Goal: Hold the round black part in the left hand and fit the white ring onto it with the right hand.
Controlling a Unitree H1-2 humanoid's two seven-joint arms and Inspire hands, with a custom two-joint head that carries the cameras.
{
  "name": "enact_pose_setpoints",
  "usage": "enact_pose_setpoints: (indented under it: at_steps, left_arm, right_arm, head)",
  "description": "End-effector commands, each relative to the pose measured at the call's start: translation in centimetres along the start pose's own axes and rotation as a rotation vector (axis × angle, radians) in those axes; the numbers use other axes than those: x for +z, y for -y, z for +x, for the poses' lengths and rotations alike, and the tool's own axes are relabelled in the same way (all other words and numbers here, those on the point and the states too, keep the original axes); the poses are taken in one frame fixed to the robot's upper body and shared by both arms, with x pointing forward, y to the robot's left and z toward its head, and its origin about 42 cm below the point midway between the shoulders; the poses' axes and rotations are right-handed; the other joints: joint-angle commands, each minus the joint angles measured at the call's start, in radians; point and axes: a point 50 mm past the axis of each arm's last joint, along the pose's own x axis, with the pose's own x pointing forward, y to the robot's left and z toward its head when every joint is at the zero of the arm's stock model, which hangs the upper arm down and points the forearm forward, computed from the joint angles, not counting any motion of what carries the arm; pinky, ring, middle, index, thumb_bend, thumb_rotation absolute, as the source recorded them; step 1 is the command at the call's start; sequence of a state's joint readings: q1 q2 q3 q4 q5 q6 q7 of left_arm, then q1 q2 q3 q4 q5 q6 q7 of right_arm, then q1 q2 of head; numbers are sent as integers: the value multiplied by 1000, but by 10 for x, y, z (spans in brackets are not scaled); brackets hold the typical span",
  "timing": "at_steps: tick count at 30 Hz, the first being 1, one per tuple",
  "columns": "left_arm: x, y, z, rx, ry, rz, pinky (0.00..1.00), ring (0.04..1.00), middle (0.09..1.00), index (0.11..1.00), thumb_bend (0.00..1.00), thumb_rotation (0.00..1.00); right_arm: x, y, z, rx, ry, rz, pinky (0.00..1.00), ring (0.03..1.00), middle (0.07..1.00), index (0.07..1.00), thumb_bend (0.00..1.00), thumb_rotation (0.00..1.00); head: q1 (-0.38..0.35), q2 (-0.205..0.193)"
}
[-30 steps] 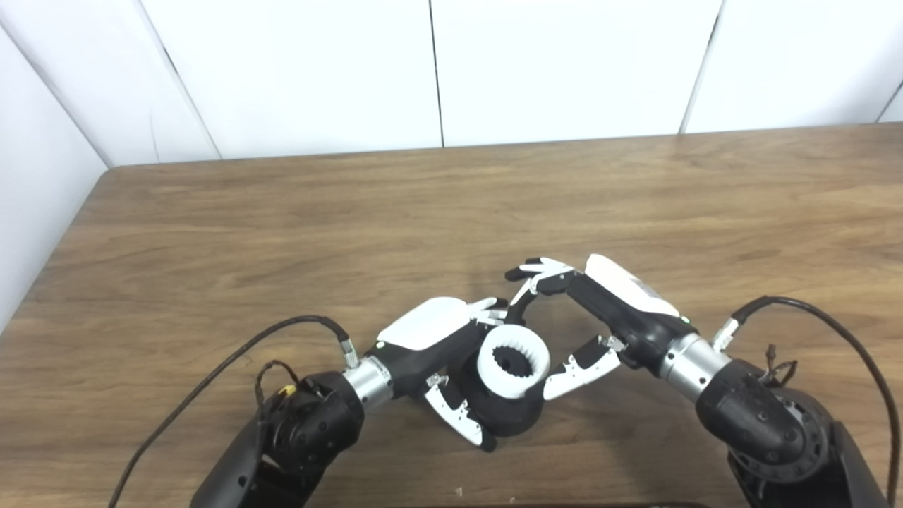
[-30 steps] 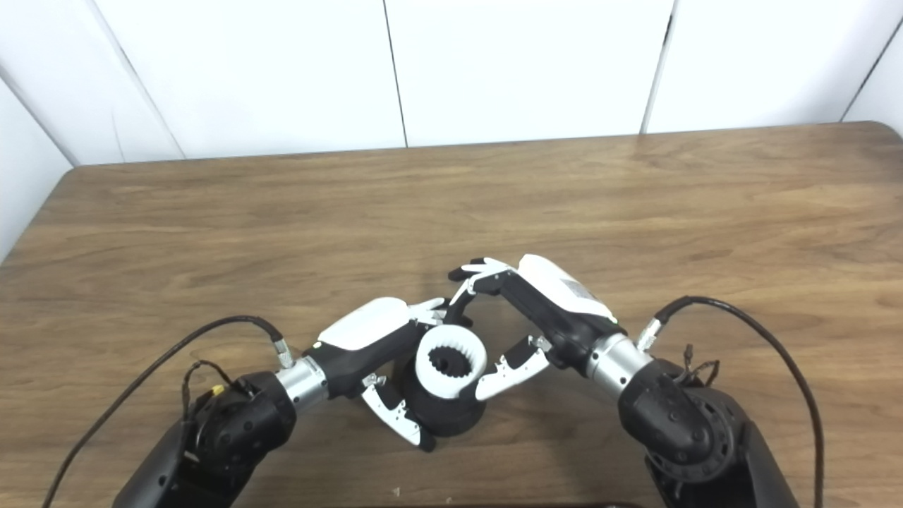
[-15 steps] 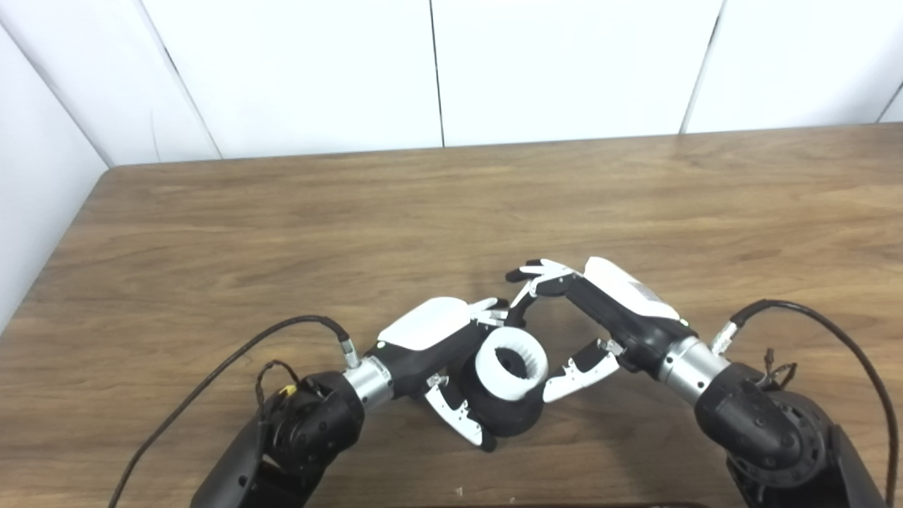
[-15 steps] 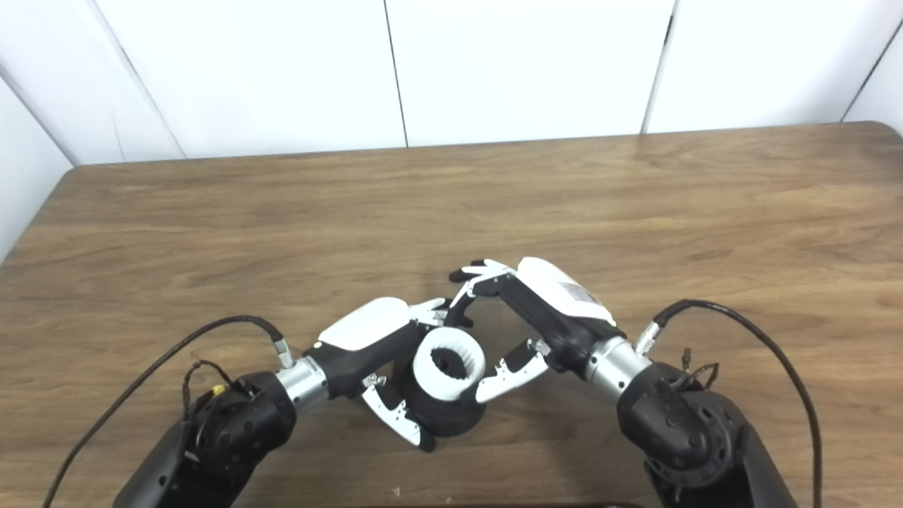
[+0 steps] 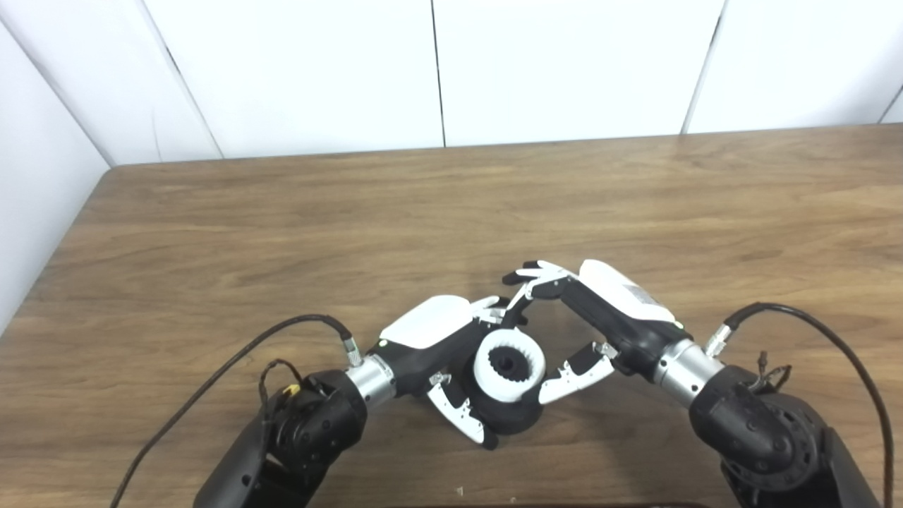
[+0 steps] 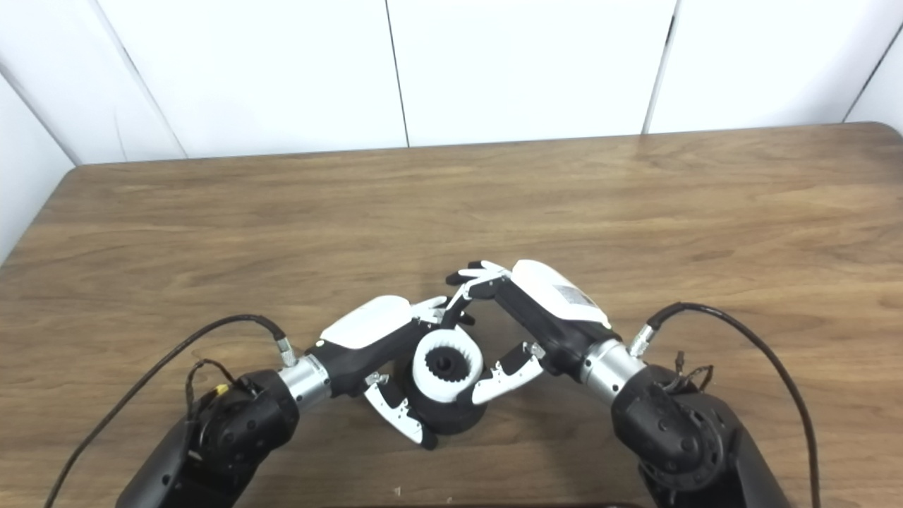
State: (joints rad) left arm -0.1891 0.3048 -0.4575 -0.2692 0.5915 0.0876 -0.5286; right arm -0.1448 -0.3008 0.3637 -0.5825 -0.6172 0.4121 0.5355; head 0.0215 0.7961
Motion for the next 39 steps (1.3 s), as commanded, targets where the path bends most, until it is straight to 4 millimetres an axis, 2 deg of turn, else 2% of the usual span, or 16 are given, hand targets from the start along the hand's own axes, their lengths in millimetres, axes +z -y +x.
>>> enact_pose_setpoints:
  at_steps: [1, 13, 14, 16, 18, 23, 30, 39]
  left_arm:
    - [-2, -3, 2, -17, -15, 3, 905, 981, 906, 647, 870, 182]
    - [-1, -3, 5, -15, -14, -3, 898, 988, 910, 637, 873, 190]
    - [-1, -3, 5, -15, -15, -4, 897, 989, 911, 636, 874, 192]
    - [-1, -3, 5, -17, -17, -4, 895, 990, 912, 638, 874, 199]
    - [-1, -3, 4, -18, -19, -6, 898, 990, 913, 646, 874, 203]
    - [-3, -3, 2, -20, -27, -7, 904, 987, 908, 682, 886, 220]
    - [-4, -2, 2, -9, -30, 0, 900, 977, 901, 726, 907, 239]
    - [-10, -7, 0, 20, -39, -18, 924, 972, 895, 816, 991, 294]
  right_arm:
    - [11, 9, 4, -30, 71, -39, 860, 952, 864, 489, 525, 146]
    - [9, 10, 2, -11, 60, -82, 854, 954, 870, 492, 525, 150]
    - [9, 10, 2, -10, 58, -82, 845, 950, 869, 564, 764, 201]
    - [8, 10, 2, -7, 48, -87, 843, 943, 868, 619, 931, 244]
    - [7, 11, 2, -1, 35, -81, 849, 945, 874, 640, 970, 257]
    - [3, 11, 3, 10, 26, -92, 832, 941, 879, 647, 1000, 297]
    - [-1, 12, 2, 14, 14, -80, 822, 941, 880, 634, 1000, 293]
    - [-3, 15, 1, 0, 5, -71, 822, 932, 874, 613, 1000, 289]
  head:
    - [-1, 0]
    - [2, -1]
    - [2, -1]
    - [3, 0]
    - [3, 0]
    - [5, -1]
    - [6, -1]
    - [4, -1]
